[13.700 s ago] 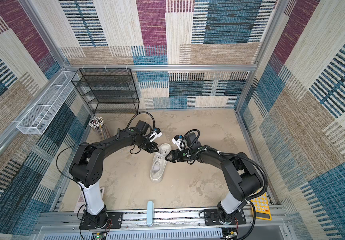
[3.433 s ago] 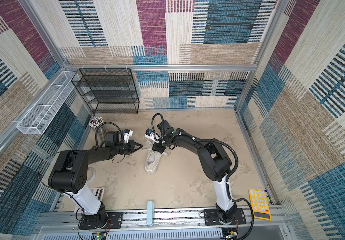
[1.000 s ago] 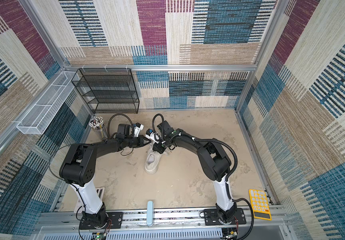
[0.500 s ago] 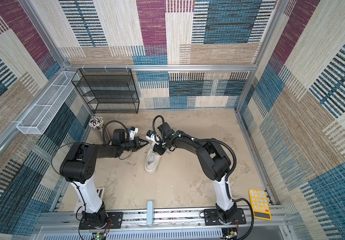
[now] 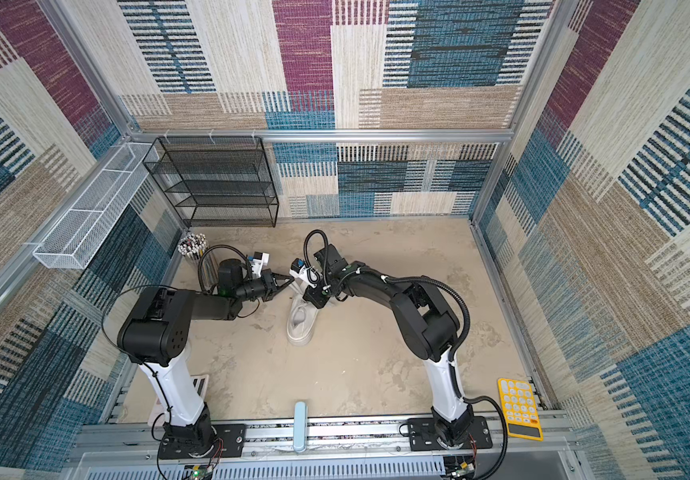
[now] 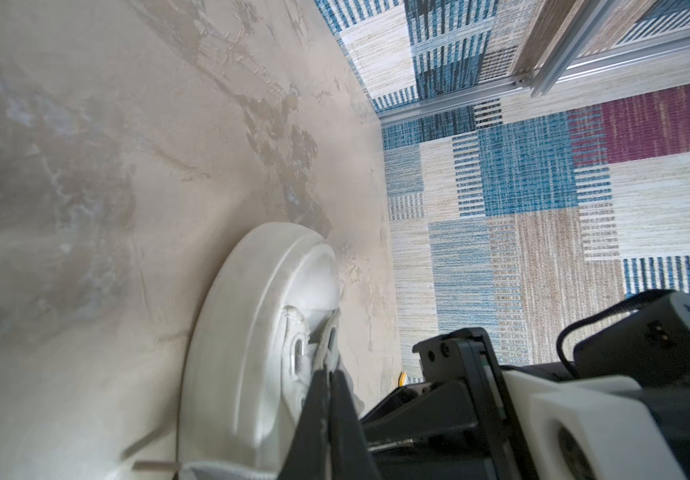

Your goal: Tie the shoes

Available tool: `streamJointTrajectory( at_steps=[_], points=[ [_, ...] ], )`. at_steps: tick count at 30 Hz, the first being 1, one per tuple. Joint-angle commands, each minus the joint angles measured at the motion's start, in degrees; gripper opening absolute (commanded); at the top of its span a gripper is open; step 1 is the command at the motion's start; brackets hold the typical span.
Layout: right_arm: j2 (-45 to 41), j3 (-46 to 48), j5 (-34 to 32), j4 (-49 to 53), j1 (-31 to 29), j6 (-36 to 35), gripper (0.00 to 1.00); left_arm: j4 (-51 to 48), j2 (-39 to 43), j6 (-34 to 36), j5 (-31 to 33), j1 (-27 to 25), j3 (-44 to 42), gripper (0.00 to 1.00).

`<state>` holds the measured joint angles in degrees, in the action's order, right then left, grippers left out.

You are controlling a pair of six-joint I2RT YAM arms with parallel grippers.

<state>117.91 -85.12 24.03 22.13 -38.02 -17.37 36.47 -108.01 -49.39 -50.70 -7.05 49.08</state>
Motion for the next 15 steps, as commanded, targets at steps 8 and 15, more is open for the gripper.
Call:
streamJointTrajectory(
  at_steps=[8, 15],
  points=[
    [1.1, 0.2, -1.4, 7.1, 0.0, 0.2, 0.09, -30.7, 5.4, 25.5, 9.6, -0.9, 6.9, 0.00],
    [0.8, 1.6, -1.5, 6.9, 0.0, 0.3, 0.08, -8.3, 4.3, 7.6, 3.6, -0.5, 2.6, 0.00]
  ],
)
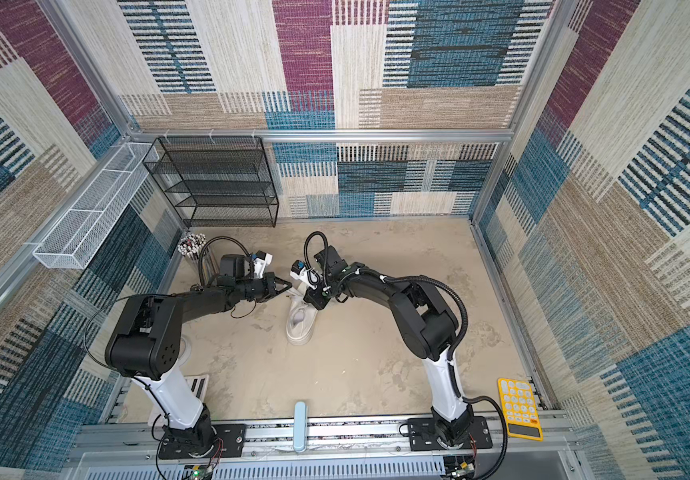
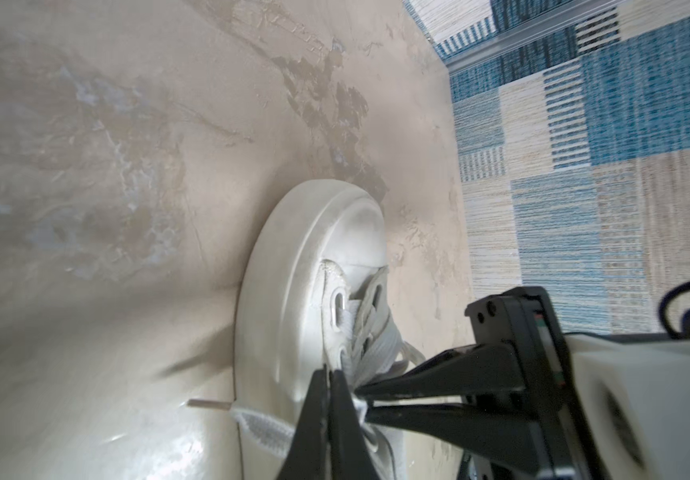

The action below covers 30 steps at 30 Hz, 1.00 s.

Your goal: Tie the shoes

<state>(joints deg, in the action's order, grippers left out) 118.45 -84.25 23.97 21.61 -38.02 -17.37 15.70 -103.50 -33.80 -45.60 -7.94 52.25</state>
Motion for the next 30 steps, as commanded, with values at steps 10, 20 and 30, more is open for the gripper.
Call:
streamJointTrajectory(
  at_steps=[10, 20, 30],
  points=[
    [0.5, 0.6, -1.2, 7.1, 0.1, 0.5, 0.08, 21.2, 0.3, -14.9, -0.8, 1.4, -3.6, 0.00],
    [0.7, -0.9, -0.7, 7.5, 0.0, 0.7, 0.08, 6.1, 3.8, -3.1, -0.2, 1.2, -2.6, 0.56],
    [0.7, -1.2, -0.4, 7.4, 0.0, 0.9, 0.08, 3.7, 6.7, -0.2, 2.4, 1.1, -6.5, 0.51]
  ],
)
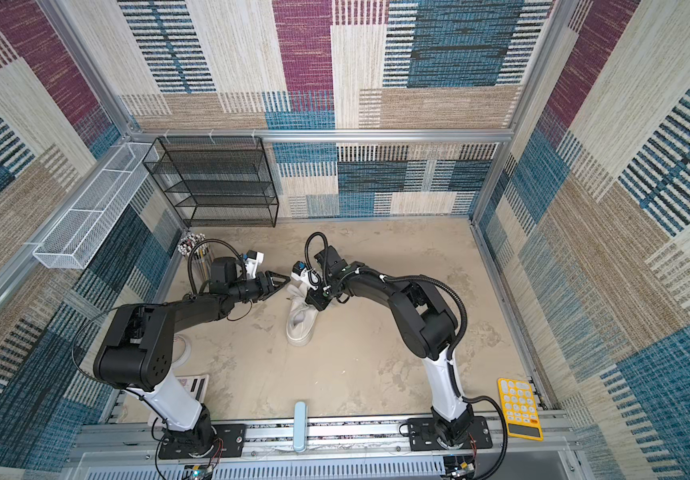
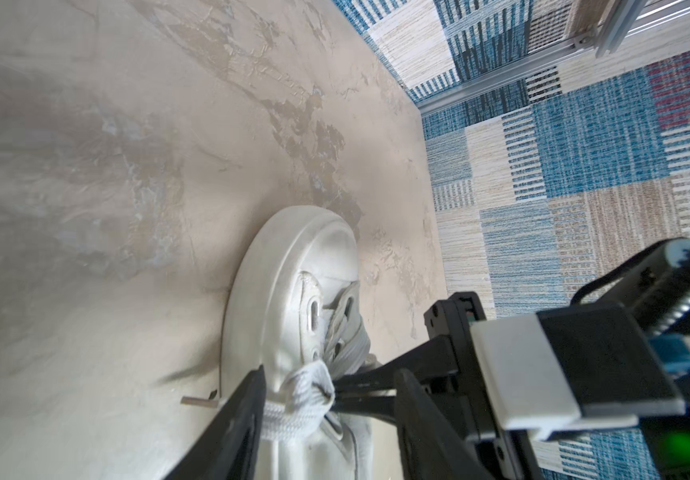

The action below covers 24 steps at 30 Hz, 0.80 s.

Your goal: Tie the shoes

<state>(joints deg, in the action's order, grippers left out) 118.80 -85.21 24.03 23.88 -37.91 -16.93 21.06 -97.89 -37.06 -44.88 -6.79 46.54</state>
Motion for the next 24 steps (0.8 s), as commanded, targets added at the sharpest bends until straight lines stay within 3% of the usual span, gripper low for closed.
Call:
streamJointTrajectory(
  at_steps=[1, 16, 22, 24],
  points=[
    [0.5, -0.3, -0.4, 5.2, -0.1, 0.5, 0.08, -1.6, 1.2, 3.2, 1.7, -0.1, -1.1, 0.49],
    [0.6, -0.6, 0.1, 5.6, -0.1, 0.4, 0.08, -1.6, -2.7, 4.2, 3.1, -3.2, -0.3, 0.29],
    [0.7, -0.4, 0.1, 5.7, -0.1, 0.4, 0.08, -1.5, -3.5, 4.6, 4.6, -3.5, 0.4, 0.28],
    [0.9, -0.6, 0.2, 5.7, -0.1, 0.6, 0.08, -1.5, -3.9, 4.7, 4.5, -3.6, 1.0, 0.17]
  ],
)
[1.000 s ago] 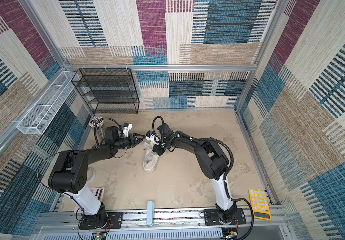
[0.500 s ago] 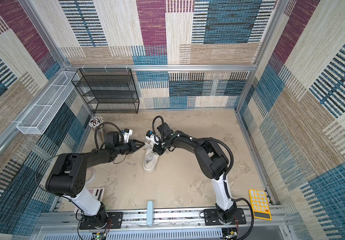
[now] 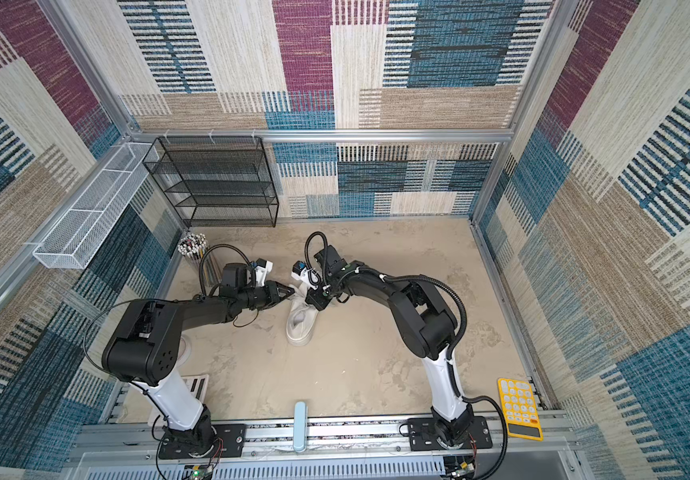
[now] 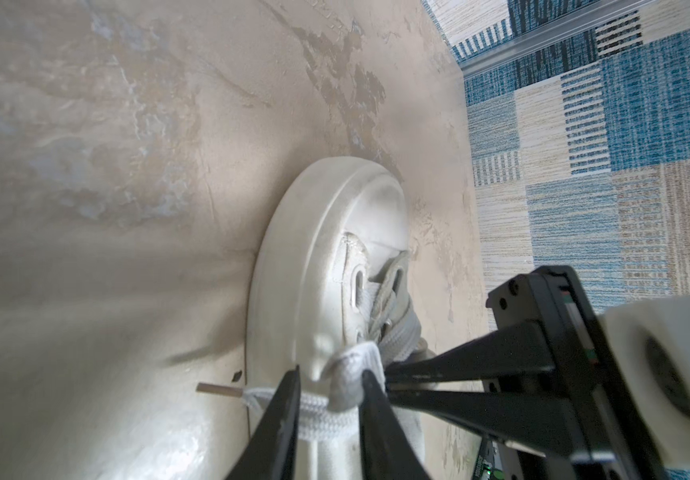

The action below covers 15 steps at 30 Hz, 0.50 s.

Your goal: Tie the shoes

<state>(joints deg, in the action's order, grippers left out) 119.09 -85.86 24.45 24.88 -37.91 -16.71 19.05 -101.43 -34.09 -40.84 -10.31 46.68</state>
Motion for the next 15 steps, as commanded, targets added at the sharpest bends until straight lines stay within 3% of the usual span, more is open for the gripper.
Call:
streamJointTrajectory(
  at_steps=[1, 2, 3, 15],
  points=[
    [0.7, 0.0, -0.3, 4.8, -0.1, 0.4, 0.08, 0.5, -0.4, 1.9, 0.6, -0.1, 0.9, 0.12],
    [0.7, -0.1, -0.3, 4.9, -0.1, 0.4, 0.08, 0.0, -0.2, 2.2, 1.0, -0.1, 1.1, 0.03],
    [0.7, -0.1, -0.3, 5.0, -0.1, 0.3, 0.08, -1.3, 0.1, 3.2, 1.6, -0.1, 1.3, 0.00],
    [1.3, 0.2, -0.2, 5.2, 0.0, 0.2, 0.07, -23.2, 5.8, 20.1, 11.7, -0.3, 7.8, 0.00]
  ],
)
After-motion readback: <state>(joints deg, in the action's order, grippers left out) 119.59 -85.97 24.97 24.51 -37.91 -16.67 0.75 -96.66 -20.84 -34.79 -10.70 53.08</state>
